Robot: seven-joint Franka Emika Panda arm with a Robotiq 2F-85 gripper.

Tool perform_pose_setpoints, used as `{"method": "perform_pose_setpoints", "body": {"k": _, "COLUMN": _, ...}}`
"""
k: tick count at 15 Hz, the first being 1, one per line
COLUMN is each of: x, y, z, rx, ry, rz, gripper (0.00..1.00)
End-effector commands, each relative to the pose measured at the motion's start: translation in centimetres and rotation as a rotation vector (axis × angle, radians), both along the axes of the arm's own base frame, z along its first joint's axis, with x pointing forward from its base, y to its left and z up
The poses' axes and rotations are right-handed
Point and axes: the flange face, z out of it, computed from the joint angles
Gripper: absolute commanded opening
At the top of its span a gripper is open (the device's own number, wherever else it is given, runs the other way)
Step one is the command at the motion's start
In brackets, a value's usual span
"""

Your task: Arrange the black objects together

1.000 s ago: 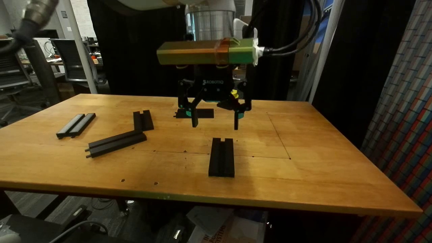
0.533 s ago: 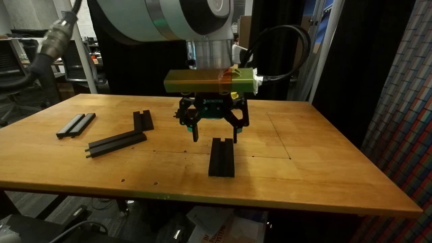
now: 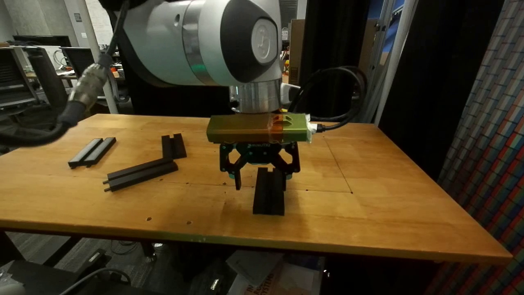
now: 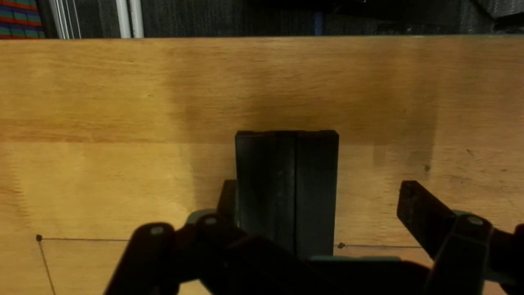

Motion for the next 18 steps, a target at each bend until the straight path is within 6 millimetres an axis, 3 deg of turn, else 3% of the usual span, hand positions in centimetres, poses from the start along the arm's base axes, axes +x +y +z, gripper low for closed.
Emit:
{"method": "perform_pose_setpoints", "body": {"k": 1, "x": 1.6, "y": -0.7, "z": -1.3, "rx": 0.003, "ry": -0.017, "rz": 0.020, "gripper": 1.00}}
{"method": "perform_pose_setpoints", "body": {"k": 8, "x": 5.0, "y": -1.3, "z": -3.1, "rx": -0.005, "ry": -0.003, "rz": 0.046, "gripper": 1.00}}
{"method": "perform_pose_setpoints", "body": {"k": 13, "x": 6.2, "y": -1.4, "z": -3.7, "rx": 0.030, "ry": -0.013, "rz": 0.035, "gripper": 1.00}}
{"method": "perform_pose_setpoints", "body": {"k": 14, "x": 6.3, "y": -1.4, "z": -3.7, "rx": 0.044, "ry": -0.013, "rz": 0.032, "gripper": 0.90}}
{"method": "perform_pose_setpoints", "body": {"k": 15, "x": 6.3, "y": -1.4, "z": -3.8, "rx": 0.060, "ry": -0.016, "rz": 0.032, "gripper": 0.73}}
{"method": "perform_pose_setpoints", "body": {"k": 18, "x": 6.3, "y": -1.7, "z": -3.8, "rx": 0.091, "ry": -0.026, "rz": 0.020, "gripper": 0.49}}
